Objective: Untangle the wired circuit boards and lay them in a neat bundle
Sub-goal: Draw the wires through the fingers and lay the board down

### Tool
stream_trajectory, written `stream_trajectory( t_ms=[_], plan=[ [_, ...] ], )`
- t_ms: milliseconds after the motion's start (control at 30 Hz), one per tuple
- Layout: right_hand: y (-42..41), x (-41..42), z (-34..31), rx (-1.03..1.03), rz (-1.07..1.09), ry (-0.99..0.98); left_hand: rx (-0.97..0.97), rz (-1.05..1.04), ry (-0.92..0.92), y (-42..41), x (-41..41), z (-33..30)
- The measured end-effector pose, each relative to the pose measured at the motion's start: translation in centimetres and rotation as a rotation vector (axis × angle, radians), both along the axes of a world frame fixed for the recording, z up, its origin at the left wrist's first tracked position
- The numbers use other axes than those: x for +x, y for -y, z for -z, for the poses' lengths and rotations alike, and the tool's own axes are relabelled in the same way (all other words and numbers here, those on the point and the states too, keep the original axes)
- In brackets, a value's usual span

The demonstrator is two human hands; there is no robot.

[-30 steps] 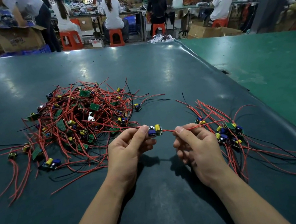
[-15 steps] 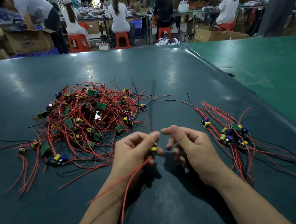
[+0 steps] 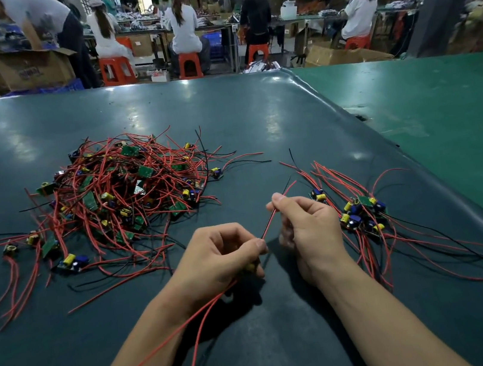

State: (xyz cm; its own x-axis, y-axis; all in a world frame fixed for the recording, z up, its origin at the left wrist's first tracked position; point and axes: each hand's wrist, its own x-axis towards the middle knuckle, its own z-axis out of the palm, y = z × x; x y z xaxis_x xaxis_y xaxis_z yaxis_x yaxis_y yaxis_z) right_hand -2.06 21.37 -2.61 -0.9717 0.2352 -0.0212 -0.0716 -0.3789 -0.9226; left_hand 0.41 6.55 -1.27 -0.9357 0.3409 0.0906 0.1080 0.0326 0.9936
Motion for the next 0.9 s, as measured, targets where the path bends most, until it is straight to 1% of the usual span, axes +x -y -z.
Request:
stream_trajectory(
  t_ms=[133, 300, 367, 433, 467, 500, 533, 600, 667, 700, 800, 833, 900],
  plan=[
    [0.3, -0.3, 0.1, -0.019, 0.039, 0.004, 0.061, 0.049, 0.013, 0.4, -0.1, 0.0],
    [-0.4, -0.7, -0.2, -0.139, 0.111, 0.017, 0.077, 0.074, 0.053, 0.7, 0.2, 0.0],
    [-0.5, -0.7, -0.3, -0.182, 0.125, 0.03, 0.099, 0.04, 0.048, 0.7, 0.3, -0.1],
    [-0.7, -0.6, -0.5, -0.209, 0.088, 0.059, 0.135, -0.059, 0.033, 0.6, 0.1, -0.1],
    [-0.7, -0.5, -0.6, -0.183, 0.039, 0.069, 0.158, -0.118, 0.033, 0.5, -0.2, 0.0],
    [-0.6, -0.3, -0.7, -0.103, -0.023, 0.064, 0.174, -0.166, 0.036, 0.4, -0.4, 0.1],
    [-0.4, 0.0, -0.7, 0.019, -0.09, 0.04, 0.174, -0.195, 0.035, 0.2, -0.6, 0.2],
    [0.2, 0.9, -0.6, 0.253, -0.226, -0.063, 0.135, -0.197, 0.011, 0.0, -0.6, 0.3],
    [0.5, 1.3, -0.6, 0.375, -0.301, -0.165, 0.106, -0.172, -0.024, -0.2, -0.3, 0.4],
    [0.4, 1.3, -0.5, 0.384, -0.298, -0.183, 0.087, -0.165, -0.038, -0.3, -0.2, 0.4],
    [0.3, 0.9, -0.4, 0.306, -0.243, -0.162, 0.007, -0.156, -0.06, -0.3, -0.3, 0.4],
    [0.3, 0.9, -0.2, 0.31, -0.226, -0.155, -0.01, -0.156, -0.052, -0.2, -0.3, 0.3],
    [0.6, 0.8, 0.1, 0.315, -0.182, -0.132, -0.007, -0.141, -0.031, -0.1, -0.3, 0.3]
  ],
)
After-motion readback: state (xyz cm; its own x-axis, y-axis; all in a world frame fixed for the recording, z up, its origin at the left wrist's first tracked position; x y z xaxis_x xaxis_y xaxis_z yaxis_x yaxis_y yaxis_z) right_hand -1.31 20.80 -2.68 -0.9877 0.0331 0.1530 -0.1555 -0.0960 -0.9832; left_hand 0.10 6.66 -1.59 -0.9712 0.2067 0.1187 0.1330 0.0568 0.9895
